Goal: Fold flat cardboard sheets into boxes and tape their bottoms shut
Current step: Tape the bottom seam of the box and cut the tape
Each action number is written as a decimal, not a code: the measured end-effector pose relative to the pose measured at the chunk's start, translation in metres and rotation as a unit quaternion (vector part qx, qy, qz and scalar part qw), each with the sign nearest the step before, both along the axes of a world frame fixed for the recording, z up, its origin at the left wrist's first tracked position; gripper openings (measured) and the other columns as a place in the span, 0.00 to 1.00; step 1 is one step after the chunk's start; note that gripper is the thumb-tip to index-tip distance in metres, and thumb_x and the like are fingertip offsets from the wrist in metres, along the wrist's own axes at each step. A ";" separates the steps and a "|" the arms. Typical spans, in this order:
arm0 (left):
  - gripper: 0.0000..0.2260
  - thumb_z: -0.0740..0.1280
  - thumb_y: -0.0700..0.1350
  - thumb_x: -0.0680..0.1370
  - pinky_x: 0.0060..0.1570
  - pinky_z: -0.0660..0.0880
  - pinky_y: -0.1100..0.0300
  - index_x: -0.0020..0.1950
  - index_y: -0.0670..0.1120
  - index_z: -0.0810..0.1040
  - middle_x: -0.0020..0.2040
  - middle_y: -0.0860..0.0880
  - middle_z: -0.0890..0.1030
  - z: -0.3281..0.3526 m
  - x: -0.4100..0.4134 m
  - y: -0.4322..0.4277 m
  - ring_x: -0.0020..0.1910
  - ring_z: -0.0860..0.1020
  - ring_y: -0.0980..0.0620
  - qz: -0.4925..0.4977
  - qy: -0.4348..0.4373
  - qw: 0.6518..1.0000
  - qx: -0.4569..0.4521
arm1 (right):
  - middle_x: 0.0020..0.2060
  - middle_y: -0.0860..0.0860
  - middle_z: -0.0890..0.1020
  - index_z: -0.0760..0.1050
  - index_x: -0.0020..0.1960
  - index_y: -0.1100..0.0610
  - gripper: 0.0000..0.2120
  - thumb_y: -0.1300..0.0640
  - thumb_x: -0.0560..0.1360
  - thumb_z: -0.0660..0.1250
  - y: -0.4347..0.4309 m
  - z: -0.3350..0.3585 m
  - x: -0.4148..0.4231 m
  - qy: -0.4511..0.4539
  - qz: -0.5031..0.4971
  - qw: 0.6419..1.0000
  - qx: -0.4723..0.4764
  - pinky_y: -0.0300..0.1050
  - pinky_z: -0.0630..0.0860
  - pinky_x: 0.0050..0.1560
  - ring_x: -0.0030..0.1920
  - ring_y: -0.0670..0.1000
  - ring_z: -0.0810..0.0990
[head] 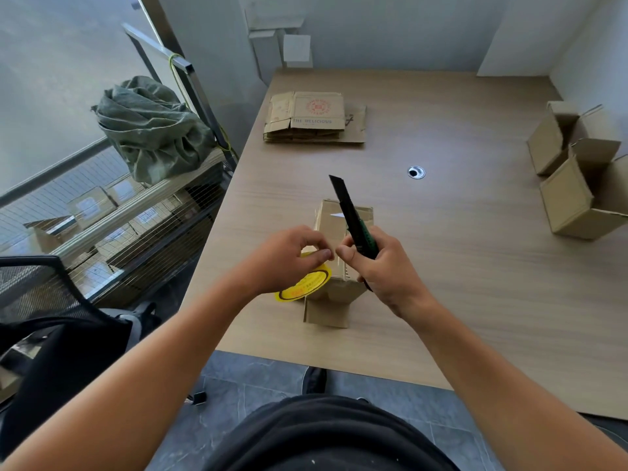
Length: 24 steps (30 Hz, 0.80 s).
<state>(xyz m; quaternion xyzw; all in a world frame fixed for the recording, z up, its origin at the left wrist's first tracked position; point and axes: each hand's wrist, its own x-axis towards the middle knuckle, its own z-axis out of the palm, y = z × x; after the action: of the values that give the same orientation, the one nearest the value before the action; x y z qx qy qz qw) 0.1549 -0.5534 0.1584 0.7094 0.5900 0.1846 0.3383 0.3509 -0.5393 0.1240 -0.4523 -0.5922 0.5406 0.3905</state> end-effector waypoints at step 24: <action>0.05 0.71 0.54 0.77 0.46 0.73 0.60 0.49 0.55 0.84 0.43 0.56 0.81 0.003 -0.017 0.032 0.46 0.79 0.54 -0.075 0.206 0.967 -0.131 | 0.34 0.53 0.80 0.78 0.43 0.58 0.05 0.61 0.77 0.71 -0.006 -0.062 0.066 0.032 -0.202 0.955 -0.216 0.43 0.71 0.29 0.28 0.47 0.73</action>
<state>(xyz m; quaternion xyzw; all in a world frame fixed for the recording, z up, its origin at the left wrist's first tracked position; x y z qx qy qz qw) 0.1376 -0.5215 0.1612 0.7236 0.6115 -0.0703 0.3121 0.4168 -0.5455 0.0622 -0.6182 -0.3450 0.5797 0.4034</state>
